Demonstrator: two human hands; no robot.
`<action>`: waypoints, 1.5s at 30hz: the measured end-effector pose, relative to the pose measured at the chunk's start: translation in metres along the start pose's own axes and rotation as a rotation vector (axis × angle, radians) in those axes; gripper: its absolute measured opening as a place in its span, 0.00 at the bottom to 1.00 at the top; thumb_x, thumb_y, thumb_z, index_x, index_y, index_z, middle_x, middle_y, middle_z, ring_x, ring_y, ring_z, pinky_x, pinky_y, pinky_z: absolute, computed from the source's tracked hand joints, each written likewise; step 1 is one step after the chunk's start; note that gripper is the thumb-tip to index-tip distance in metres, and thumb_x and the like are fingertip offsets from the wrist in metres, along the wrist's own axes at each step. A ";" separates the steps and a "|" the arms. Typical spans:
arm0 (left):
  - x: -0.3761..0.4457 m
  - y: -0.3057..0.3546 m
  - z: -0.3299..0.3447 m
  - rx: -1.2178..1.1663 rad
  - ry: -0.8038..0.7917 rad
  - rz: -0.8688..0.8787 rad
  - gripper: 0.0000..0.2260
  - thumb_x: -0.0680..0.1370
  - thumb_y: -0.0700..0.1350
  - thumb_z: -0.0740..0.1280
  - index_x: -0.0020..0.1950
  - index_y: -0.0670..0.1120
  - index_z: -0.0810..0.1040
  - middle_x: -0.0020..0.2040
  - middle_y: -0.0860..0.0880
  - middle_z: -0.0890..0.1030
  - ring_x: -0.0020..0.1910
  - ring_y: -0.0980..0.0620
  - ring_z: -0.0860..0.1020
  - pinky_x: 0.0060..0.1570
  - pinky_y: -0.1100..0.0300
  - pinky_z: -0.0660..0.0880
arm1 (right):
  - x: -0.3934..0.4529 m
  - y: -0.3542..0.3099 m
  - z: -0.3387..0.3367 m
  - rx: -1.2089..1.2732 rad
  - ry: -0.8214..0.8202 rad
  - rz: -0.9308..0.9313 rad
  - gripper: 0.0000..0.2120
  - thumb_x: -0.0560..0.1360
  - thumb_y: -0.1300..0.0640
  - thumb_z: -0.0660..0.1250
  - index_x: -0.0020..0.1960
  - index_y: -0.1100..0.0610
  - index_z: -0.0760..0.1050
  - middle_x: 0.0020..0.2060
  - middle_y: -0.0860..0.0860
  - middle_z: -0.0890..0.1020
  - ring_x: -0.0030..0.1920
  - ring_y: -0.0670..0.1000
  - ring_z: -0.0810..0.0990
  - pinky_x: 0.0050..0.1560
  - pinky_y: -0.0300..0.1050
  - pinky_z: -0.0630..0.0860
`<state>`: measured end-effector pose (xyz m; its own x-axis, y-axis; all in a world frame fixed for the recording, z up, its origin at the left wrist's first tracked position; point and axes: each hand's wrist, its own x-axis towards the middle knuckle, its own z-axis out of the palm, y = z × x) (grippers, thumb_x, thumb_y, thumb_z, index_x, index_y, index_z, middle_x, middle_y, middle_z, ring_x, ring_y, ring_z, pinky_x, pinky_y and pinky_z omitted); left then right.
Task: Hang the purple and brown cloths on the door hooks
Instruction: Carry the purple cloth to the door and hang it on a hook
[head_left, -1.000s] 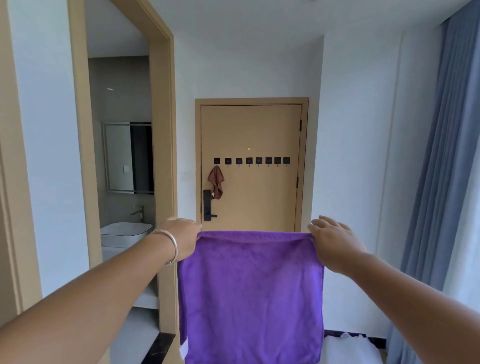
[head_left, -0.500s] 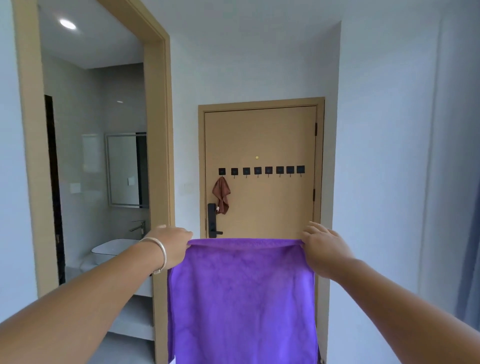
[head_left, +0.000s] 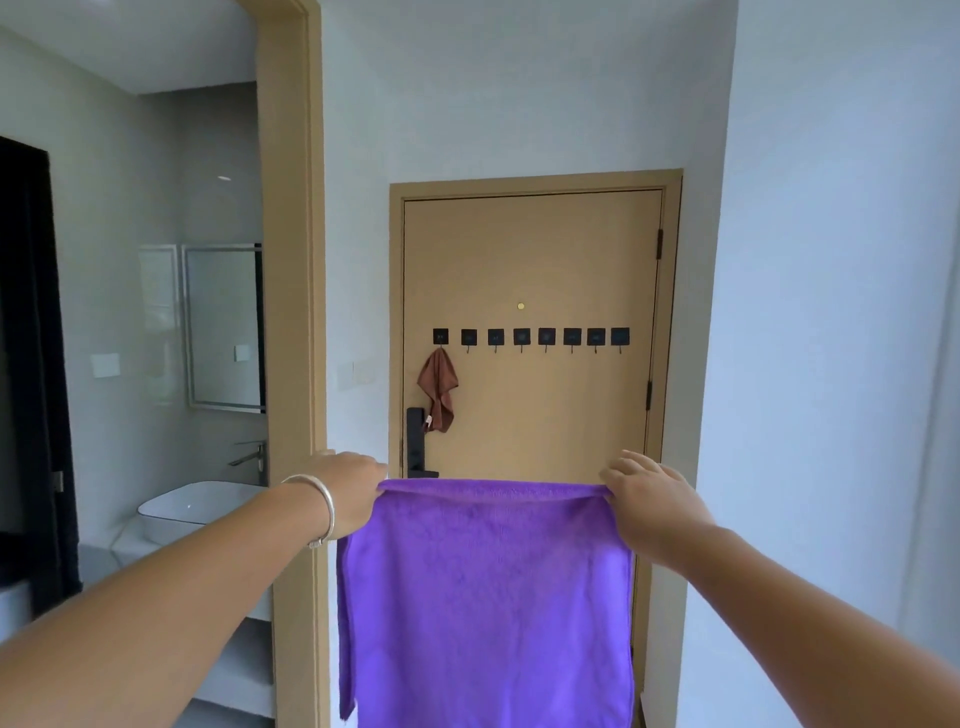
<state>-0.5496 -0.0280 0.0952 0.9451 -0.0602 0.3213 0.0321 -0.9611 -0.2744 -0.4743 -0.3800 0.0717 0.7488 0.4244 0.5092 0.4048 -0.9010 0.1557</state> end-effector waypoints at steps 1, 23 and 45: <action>0.015 -0.005 0.009 -0.005 0.012 0.001 0.08 0.81 0.44 0.54 0.43 0.49 0.69 0.40 0.53 0.73 0.40 0.50 0.73 0.45 0.57 0.69 | 0.015 0.001 0.009 -0.007 -0.006 0.003 0.16 0.83 0.52 0.49 0.63 0.51 0.71 0.64 0.44 0.72 0.74 0.48 0.59 0.70 0.43 0.60; 0.294 -0.143 0.145 -0.066 0.005 -0.033 0.11 0.80 0.42 0.54 0.37 0.50 0.64 0.38 0.53 0.71 0.40 0.50 0.72 0.46 0.57 0.68 | 0.316 -0.008 0.168 -0.059 0.013 -0.015 0.16 0.82 0.52 0.50 0.63 0.50 0.72 0.63 0.44 0.73 0.70 0.48 0.63 0.66 0.42 0.61; 0.574 -0.193 0.249 -0.019 -0.068 -0.113 0.08 0.81 0.45 0.54 0.50 0.47 0.73 0.50 0.48 0.79 0.48 0.47 0.78 0.48 0.55 0.74 | 0.595 0.066 0.341 0.007 -0.029 -0.038 0.17 0.82 0.54 0.48 0.65 0.50 0.70 0.68 0.44 0.71 0.74 0.48 0.58 0.70 0.46 0.57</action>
<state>0.0674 0.1901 0.1064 0.9556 0.0663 0.2871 0.1339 -0.9656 -0.2228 0.1772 -0.1565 0.0968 0.7476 0.4610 0.4781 0.4369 -0.8835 0.1688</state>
